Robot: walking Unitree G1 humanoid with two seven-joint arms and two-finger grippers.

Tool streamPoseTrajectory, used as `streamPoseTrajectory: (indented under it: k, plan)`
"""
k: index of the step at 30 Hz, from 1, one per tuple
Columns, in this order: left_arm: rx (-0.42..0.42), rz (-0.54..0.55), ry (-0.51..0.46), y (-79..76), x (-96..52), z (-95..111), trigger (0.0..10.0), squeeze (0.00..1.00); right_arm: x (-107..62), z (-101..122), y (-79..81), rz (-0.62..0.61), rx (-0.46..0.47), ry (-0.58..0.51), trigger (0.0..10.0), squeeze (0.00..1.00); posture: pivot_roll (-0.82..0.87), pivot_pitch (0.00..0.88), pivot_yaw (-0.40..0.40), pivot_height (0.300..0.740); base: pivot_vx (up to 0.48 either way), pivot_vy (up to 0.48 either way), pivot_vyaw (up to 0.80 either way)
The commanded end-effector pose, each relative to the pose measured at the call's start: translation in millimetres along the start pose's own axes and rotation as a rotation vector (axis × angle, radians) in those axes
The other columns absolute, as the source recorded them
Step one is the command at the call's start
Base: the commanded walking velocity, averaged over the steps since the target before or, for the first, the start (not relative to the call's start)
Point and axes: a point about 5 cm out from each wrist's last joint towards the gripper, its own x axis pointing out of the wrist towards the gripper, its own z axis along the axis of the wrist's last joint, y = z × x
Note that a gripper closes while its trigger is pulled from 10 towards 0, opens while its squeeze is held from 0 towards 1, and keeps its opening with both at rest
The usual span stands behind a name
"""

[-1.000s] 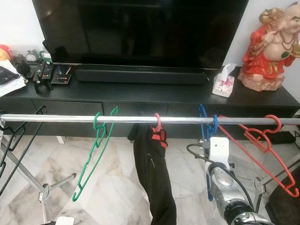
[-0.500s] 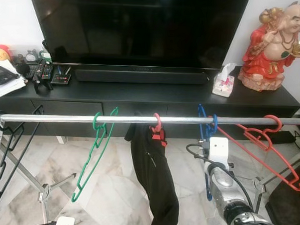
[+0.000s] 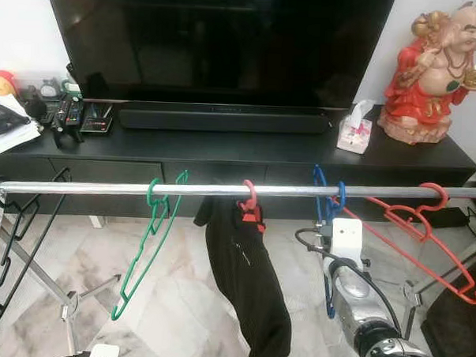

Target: Hang hanger

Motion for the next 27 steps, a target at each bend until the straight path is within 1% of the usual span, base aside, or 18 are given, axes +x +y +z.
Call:
streamPoseTrajectory:
  k: [1, 2, 3, 12, 16, 20, 26, 27]
  plan:
    - [0.013, -0.009, 0.014, -2.1, -1.1, -5.0, 10.0, 0.0, -6.3, -19.1, -1.4, -0.008, 0.015, 0.074, 10.0, 0.66, -0.01, 0.0, -0.037, 0.74, 0.0, 0.0, 0.0]
    - [0.012, -0.007, 0.013, -1.3, -1.1, -4.9, 10.0, 0.0, -6.3, -19.0, -1.4, -0.008, 0.018, 0.071, 10.0, 0.85, -0.01, 0.0, -0.037, 0.74, 0.0, 0.0, 0.0]
    - [0.012, -0.005, 0.013, -0.7, -1.1, -4.8, 10.0, 0.0, -6.3, -18.9, -1.4, -0.009, 0.018, 0.071, 10.0, 0.97, -0.01, 0.0, -0.037, 0.74, 0.0, 0.0, 0.0]
    - [0.011, 0.002, 0.012, 1.1, -1.3, -4.6, 10.0, 0.0, -6.4, -18.1, 0.6, -0.002, 0.02, 0.061, 10.0, 0.97, -0.01, 0.0, -0.037, 0.74, 0.0, 0.0, 0.0]
    - [0.011, 0.001, 0.011, 0.3, -1.3, -4.8, 10.0, 0.0, -5.4, -13.2, -0.1, -0.01, 0.03, 0.029, 10.0, 0.94, -0.01, 0.0, -0.037, 0.74, 0.0, 0.0, 0.0]
    - [0.013, -0.002, 0.012, -0.7, -1.4, -5.4, 10.0, 0.0, -4.7, -9.3, -1.1, -0.009, 0.039, 0.001, 10.0, 0.96, -0.01, 0.0, -0.04, 0.74, 0.0, 0.0, 0.0]
    - [0.014, -0.005, 0.014, -1.4, -1.5, -6.0, 10.0, 0.0, -5.3, -9.1, -1.0, -0.009, 0.052, -0.011, 10.0, 0.98, -0.01, 0.0, -0.04, 0.74, 0.0, 0.0, 0.0]
    - [0.014, -0.005, 0.014, -1.4, -1.5, -6.1, 10.0, 0.0, -5.5, -9.0, -0.4, -0.006, 0.053, -0.015, 10.0, 1.0, -0.01, 0.0, -0.04, 0.74, 0.0, 0.0, 0.0]
